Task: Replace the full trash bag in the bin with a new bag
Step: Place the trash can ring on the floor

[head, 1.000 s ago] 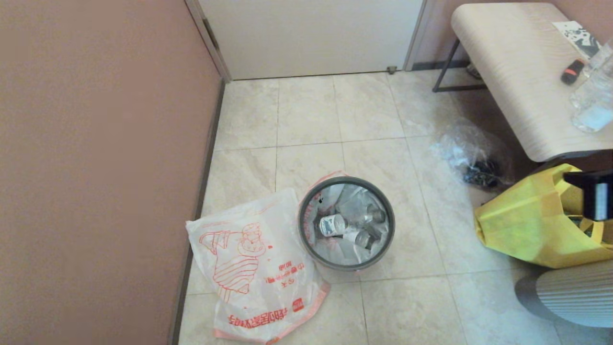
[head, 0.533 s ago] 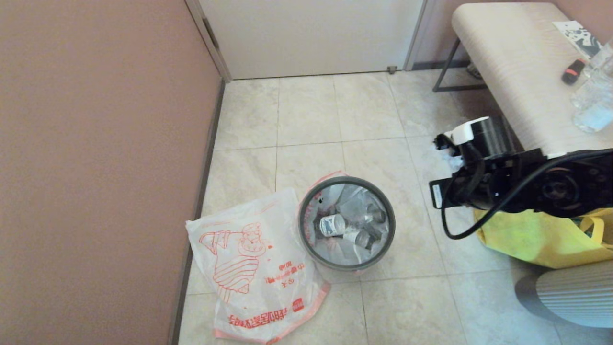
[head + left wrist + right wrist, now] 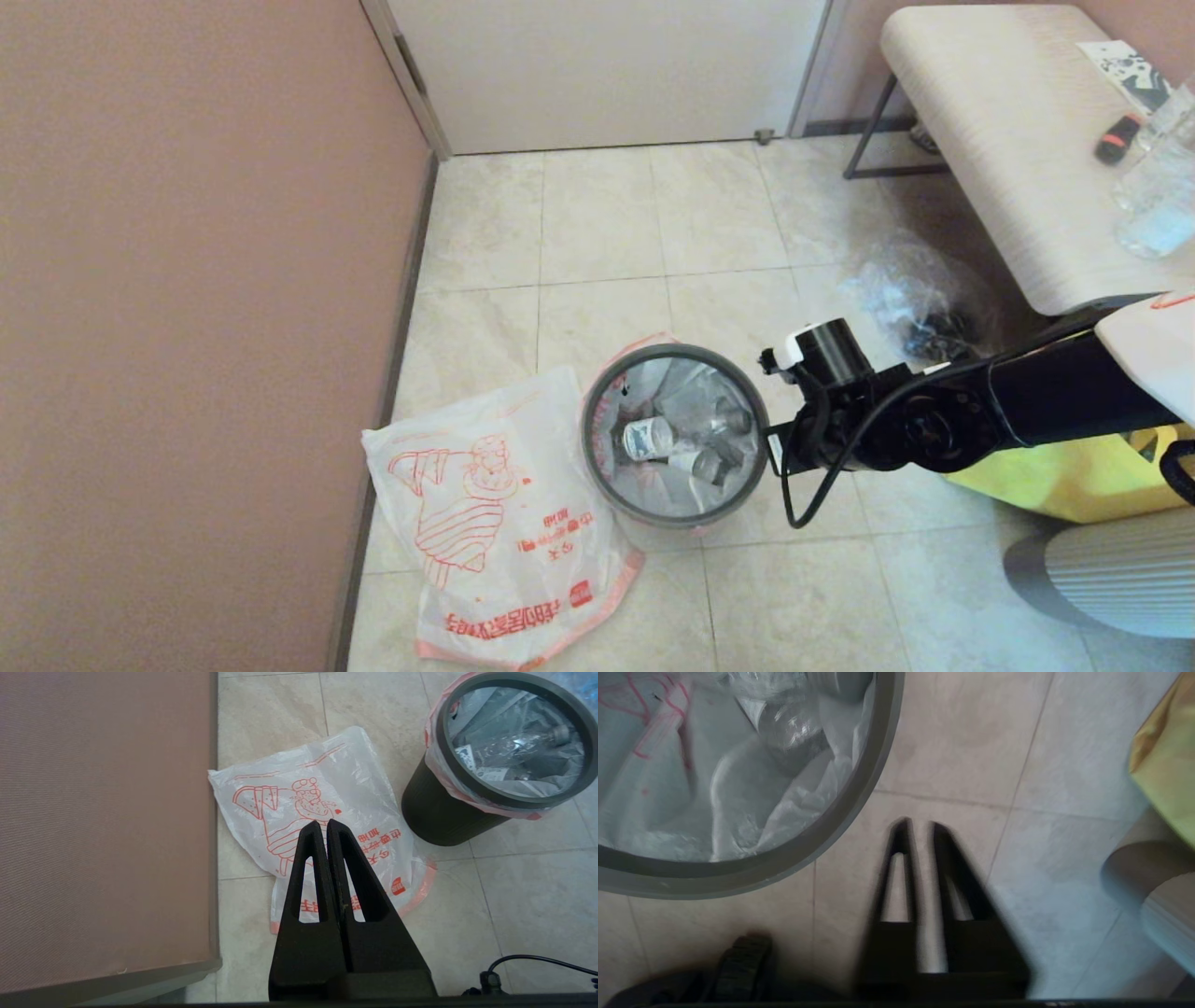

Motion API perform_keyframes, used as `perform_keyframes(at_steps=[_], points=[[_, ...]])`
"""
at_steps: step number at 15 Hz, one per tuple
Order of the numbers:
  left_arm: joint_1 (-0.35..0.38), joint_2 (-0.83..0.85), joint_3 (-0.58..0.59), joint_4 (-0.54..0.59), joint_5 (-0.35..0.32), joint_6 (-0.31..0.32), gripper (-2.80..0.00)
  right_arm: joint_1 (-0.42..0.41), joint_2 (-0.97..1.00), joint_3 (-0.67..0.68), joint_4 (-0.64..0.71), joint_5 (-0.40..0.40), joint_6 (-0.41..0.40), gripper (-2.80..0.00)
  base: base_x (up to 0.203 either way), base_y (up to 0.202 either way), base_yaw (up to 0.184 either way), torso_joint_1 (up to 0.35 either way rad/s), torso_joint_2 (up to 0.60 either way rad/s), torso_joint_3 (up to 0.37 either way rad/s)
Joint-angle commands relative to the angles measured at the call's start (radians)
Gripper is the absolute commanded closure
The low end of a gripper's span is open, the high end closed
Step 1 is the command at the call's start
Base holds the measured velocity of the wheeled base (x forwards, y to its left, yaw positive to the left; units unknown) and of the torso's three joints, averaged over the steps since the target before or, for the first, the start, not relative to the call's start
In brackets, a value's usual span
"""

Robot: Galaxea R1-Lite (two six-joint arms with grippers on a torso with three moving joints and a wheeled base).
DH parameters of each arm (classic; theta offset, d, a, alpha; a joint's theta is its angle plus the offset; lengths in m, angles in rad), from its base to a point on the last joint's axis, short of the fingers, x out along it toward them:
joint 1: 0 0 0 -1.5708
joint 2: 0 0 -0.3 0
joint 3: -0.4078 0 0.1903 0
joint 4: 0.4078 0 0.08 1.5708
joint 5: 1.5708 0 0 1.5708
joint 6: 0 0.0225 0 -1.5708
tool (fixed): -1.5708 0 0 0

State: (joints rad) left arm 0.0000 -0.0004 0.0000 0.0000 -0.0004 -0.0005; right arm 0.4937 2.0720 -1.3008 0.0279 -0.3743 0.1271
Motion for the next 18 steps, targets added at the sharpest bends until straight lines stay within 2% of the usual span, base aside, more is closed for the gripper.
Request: perform_keyframes(at_steps=[1,3,9,13,14,18], points=[[0.000,0.000,0.000,0.000,0.000,0.000,0.00,0.007,0.033,0.002,-0.002,-0.004,0.005,-2.80,0.000,0.000,0.000,0.000,0.00,0.000],[0.000,0.000,0.000,0.000,0.000,0.001,0.00,0.011,0.068,-0.017,-0.006,-0.009,0.031,-2.80,0.000,0.000,0.000,0.000,0.00,0.000],[0.000,0.000,0.000,0.000,0.000,-0.001,0.00,0.020,0.124,-0.094,-0.013,-0.027,0.036,-2.80,0.000,0.000,0.000,0.000,0.00,0.000],[0.000,0.000,0.000,0.000,0.000,0.000,0.00,0.019,0.184,-0.100,-0.098,-0.058,0.029,-2.80,0.000,0.000,0.000,0.000,0.00,0.000],[0.000,0.000,0.000,0.000,0.000,0.000,0.00,0.020,0.187,-0.108,-0.098,-0.059,0.029,0.00,0.000,0.000,0.000,0.000,0.00,0.000],[0.000,0.000,0.000,0.000,0.000,0.000,0.00,0.016,0.174,-0.120,-0.093,-0.060,0.032,0.00,0.000,0.000,0.000,0.000,0.00,0.000]])
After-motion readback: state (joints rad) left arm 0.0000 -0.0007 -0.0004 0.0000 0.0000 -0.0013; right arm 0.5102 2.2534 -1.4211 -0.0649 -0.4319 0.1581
